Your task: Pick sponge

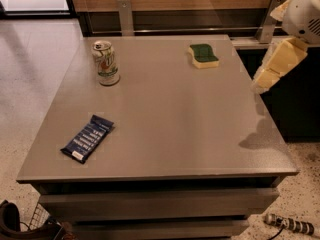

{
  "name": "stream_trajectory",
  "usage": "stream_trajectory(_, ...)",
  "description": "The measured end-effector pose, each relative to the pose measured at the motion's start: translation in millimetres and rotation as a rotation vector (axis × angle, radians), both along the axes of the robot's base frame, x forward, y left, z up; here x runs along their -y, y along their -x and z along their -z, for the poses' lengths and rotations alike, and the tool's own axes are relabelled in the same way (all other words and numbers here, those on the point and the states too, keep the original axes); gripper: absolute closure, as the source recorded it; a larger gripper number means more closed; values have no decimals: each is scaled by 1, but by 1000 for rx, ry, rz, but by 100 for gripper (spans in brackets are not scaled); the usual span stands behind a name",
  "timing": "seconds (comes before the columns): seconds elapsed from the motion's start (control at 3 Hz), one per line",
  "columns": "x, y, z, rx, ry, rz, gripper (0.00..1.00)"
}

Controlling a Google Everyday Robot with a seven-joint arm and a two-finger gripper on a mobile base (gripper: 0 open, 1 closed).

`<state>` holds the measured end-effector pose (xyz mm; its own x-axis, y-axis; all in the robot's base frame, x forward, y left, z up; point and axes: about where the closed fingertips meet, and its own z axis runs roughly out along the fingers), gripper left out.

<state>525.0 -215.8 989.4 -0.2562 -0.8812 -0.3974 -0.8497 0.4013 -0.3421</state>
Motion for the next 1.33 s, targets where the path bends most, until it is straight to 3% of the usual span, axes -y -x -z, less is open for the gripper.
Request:
stream_trajectory(0.33,-25,-63,17,83,-270,79,0)
stream_trajectory(0.67,-38,-101,25,156,-415,123,0)
stream_trajectory(1.0,-46,-140,30,234,-514,197,0)
stream_trajectory(1.33,-45,-167,37,283,-598,300,0)
